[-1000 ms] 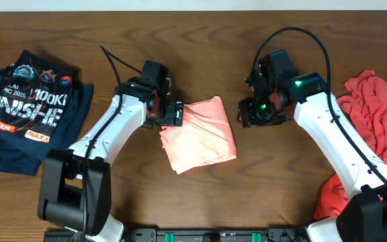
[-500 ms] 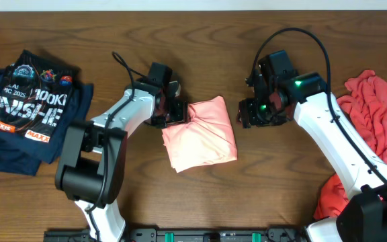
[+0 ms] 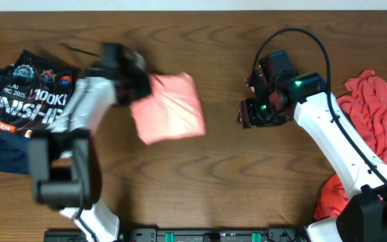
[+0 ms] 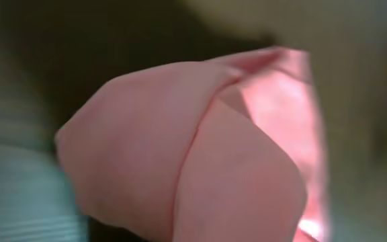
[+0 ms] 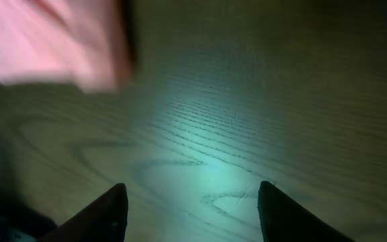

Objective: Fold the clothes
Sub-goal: 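Carry the folded shirt left and place it on the navy stack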

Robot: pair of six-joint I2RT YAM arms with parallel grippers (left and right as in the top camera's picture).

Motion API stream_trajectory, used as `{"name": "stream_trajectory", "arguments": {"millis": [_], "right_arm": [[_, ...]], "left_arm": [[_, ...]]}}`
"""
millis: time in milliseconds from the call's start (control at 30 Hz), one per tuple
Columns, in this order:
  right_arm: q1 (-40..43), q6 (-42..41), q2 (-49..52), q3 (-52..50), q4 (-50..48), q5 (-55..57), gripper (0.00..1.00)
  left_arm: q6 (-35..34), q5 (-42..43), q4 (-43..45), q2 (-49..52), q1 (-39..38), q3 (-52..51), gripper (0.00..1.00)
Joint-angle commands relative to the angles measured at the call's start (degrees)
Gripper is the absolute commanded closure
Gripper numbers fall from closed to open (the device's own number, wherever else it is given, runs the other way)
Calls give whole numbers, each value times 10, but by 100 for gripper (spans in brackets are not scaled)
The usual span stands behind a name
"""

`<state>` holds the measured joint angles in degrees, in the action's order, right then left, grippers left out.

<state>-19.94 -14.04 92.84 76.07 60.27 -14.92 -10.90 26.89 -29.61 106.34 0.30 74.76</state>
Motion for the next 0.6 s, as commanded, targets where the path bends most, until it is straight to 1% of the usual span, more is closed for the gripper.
{"name": "stream_trajectory", "arguments": {"millis": [0, 67, 200, 300, 367, 567], "right_arm": [[3, -5, 0, 6, 0, 10, 40], [3, -5, 0, 6, 0, 16, 40], [4, -5, 0, 6, 0, 16, 39], [5, -5, 0, 6, 0, 16, 39], [6, -5, 0, 6, 0, 16, 39], [9, -5, 0, 6, 8, 16, 39]], "left_arm": [[11, -43, 2, -63, 66, 45, 94], [17, -59, 3, -82, 113, 59, 93], [19, -60, 17, -109, 208, 70, 94], [19, -60, 23, -111, 277, 70, 93], [19, -75, 23, -107, 321, 70, 94], [14, -86, 28, -80, 409, 69, 92]]}}
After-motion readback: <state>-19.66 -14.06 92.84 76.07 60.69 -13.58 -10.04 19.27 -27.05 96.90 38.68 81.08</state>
